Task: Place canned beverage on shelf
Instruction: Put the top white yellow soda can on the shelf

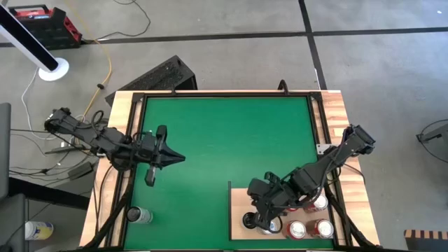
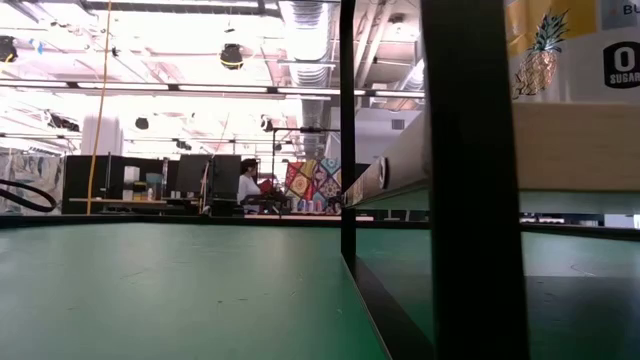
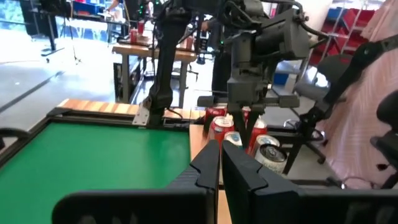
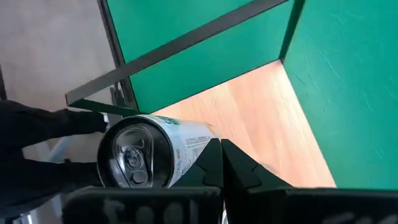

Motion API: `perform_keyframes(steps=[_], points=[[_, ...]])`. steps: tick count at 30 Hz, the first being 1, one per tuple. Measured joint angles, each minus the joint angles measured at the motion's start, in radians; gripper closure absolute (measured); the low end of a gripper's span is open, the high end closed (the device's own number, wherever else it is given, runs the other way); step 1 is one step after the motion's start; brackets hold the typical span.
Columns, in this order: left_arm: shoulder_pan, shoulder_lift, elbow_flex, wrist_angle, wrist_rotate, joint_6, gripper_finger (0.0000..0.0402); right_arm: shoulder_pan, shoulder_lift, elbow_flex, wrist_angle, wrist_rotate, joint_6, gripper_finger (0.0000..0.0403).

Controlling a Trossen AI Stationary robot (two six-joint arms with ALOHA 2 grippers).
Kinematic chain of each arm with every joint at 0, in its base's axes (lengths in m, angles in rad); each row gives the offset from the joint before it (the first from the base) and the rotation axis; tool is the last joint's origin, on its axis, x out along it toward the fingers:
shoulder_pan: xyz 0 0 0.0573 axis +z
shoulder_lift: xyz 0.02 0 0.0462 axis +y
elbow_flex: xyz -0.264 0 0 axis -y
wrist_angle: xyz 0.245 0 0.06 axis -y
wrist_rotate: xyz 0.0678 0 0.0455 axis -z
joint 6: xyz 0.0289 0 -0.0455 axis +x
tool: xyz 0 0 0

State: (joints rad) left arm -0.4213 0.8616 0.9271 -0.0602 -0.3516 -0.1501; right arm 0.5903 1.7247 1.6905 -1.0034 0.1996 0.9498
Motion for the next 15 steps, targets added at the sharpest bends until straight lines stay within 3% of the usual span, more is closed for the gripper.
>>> perform_keyframes(steps=[15], points=[[0.000, -0.004, -0.018, -0.001, 0.007, -0.048, 0.0401, 0.008, 0.013, -0.001, -0.014, -0.043, 0.030, 0.0386]])
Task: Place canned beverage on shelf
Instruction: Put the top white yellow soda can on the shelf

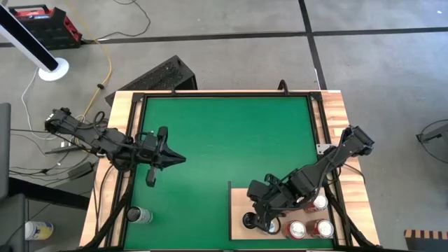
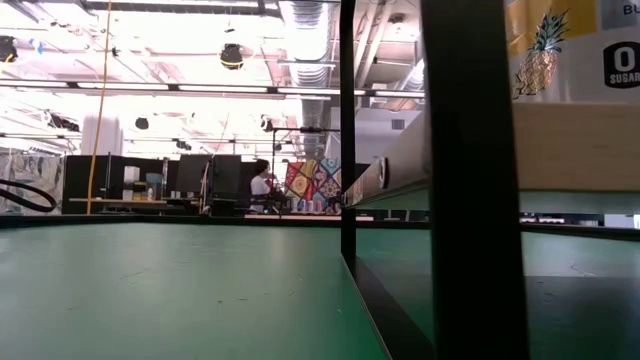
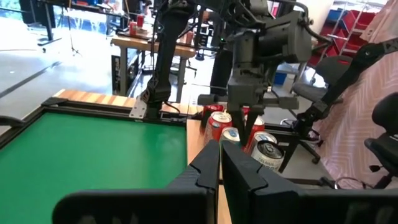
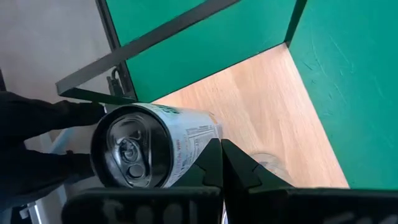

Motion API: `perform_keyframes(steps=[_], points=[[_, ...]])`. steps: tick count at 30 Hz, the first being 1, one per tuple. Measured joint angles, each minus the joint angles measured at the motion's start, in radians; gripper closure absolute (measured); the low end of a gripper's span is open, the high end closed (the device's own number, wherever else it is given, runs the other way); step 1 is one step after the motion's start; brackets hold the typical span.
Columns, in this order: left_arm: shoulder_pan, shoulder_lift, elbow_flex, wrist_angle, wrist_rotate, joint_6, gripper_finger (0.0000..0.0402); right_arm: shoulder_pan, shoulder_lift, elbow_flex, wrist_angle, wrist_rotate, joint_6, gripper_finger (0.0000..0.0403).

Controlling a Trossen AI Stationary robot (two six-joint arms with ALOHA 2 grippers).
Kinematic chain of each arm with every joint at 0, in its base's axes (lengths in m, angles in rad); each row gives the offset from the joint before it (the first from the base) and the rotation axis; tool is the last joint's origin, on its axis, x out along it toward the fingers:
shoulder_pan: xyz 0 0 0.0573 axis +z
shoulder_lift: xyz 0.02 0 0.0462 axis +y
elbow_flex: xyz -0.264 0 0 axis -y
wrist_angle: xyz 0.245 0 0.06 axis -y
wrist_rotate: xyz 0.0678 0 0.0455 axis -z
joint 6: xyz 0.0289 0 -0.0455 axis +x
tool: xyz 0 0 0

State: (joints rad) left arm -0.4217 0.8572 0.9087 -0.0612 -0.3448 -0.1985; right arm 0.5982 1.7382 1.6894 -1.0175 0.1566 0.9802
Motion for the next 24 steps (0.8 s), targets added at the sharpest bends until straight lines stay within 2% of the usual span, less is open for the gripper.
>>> perform_keyframes(steps=[14, 24], points=[[0.000, 0.000, 0.000, 0.000, -0.005, 0.002, 0.0401, 0.026, 0.004, 0.000, 0.011, -0.006, 0.008, 0.0385], [0.000, 0.000, 0.000, 0.000, -0.007, 0.003, 0.0401, 0.031, 0.004, 0.000, 0.041, -0.053, 0.016, 0.0385]])
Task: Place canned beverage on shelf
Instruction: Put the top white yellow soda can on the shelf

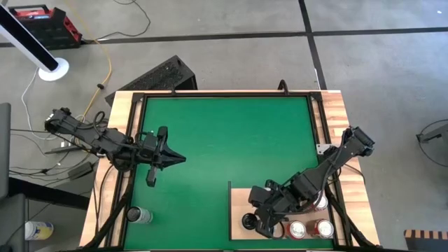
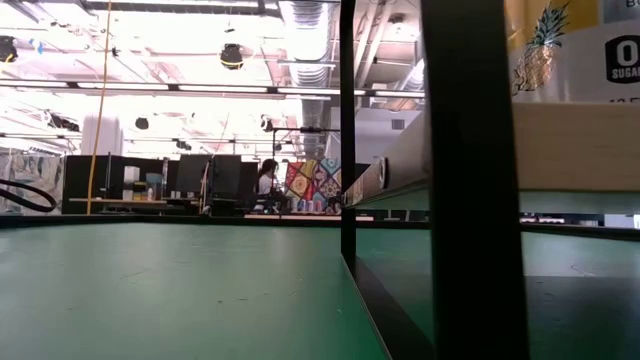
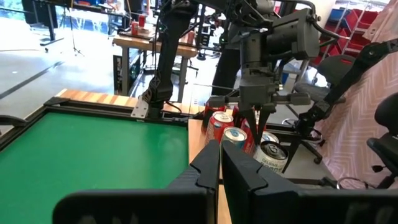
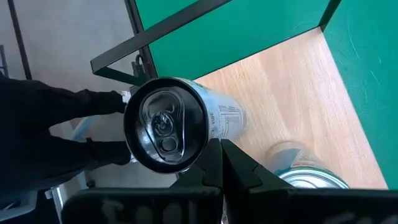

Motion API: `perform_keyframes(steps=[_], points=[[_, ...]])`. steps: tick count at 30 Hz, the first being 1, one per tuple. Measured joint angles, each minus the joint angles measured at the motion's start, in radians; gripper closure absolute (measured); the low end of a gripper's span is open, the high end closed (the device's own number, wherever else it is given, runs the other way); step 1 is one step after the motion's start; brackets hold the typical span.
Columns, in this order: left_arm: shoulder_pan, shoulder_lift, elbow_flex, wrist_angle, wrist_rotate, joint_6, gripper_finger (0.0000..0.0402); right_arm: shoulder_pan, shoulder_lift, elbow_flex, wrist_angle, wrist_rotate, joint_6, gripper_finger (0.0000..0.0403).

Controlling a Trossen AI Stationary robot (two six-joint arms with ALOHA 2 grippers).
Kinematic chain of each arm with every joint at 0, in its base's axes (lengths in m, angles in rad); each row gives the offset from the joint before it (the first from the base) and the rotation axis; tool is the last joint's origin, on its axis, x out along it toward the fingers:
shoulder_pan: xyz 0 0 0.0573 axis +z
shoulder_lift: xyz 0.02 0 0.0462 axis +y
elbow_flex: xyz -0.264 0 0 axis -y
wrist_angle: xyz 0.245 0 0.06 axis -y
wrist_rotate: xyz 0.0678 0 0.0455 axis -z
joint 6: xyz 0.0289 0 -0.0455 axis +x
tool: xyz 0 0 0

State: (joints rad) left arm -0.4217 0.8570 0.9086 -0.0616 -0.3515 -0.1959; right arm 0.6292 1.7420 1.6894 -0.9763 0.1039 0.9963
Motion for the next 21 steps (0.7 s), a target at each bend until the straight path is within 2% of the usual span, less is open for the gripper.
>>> perform_keyframes(steps=[21], points=[[0.000, 0.000, 0.000, 0.000, 0.001, 0.013, 0.0401, 0.019, 0.000, 0.000, 0.040, -0.075, 0.036, 0.0385]])
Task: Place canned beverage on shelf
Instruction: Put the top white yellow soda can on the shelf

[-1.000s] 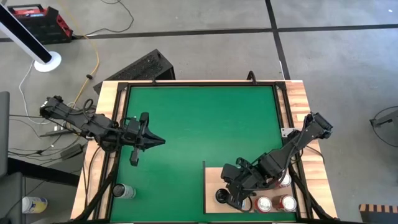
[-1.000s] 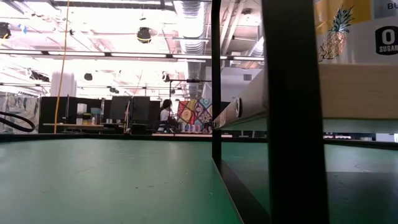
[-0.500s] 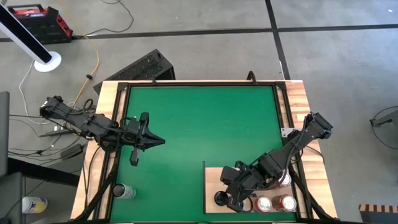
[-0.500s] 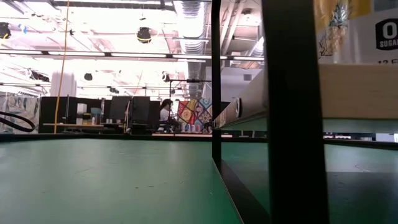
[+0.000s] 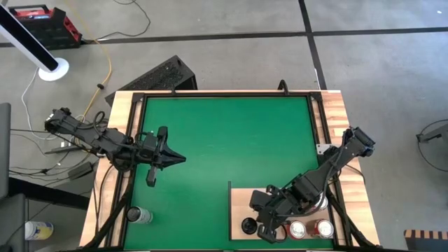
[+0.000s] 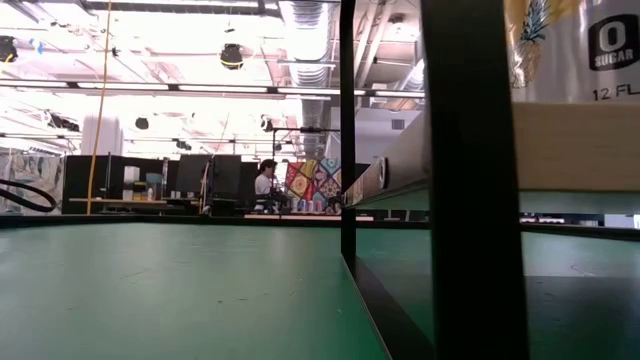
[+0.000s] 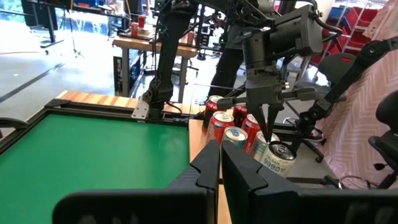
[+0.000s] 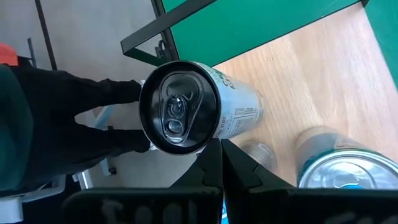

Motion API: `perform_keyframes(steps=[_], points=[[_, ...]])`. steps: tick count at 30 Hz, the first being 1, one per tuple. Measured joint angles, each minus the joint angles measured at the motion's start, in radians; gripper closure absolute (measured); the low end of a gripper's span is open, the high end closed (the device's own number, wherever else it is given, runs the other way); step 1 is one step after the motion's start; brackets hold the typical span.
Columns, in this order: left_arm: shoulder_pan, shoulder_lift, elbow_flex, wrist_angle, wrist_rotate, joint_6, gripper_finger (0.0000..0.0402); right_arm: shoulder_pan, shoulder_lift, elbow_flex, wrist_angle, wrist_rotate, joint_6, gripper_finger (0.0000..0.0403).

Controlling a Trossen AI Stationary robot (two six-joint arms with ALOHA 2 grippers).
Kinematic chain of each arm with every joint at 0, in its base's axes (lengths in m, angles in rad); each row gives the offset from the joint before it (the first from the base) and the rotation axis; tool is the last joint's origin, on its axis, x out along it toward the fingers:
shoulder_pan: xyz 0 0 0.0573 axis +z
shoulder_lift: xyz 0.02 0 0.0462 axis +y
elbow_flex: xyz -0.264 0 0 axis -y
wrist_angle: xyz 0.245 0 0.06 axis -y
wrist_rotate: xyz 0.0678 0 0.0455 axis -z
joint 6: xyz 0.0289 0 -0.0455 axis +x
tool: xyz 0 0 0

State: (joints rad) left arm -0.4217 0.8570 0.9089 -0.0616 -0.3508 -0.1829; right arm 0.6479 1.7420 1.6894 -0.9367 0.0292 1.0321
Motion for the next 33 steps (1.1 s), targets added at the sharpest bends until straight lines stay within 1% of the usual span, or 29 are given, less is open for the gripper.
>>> perform_keyframes(steps=[17, 25, 30, 33], points=[[0.000, 0.000, 0.000, 0.000, 0.000, 0.001, 0.0401, -0.008, 0.000, 0.000, 0.054, -0.002, -0.027, 0.0385], [0.000, 0.000, 0.000, 0.000, 0.001, 0.000, 0.0402, -0.009, 0.000, 0.000, 0.033, -0.004, -0.027, 0.0385], [0.000, 0.000, 0.000, 0.000, 0.001, -0.002, 0.0401, -0.009, 0.000, 0.000, -0.016, -0.004, 0.004, 0.0385], [0.000, 0.000, 0.000, 0.000, 0.001, -0.002, 0.0401, -0.005, 0.000, 0.000, -0.014, -0.004, 0.007, 0.0385]])
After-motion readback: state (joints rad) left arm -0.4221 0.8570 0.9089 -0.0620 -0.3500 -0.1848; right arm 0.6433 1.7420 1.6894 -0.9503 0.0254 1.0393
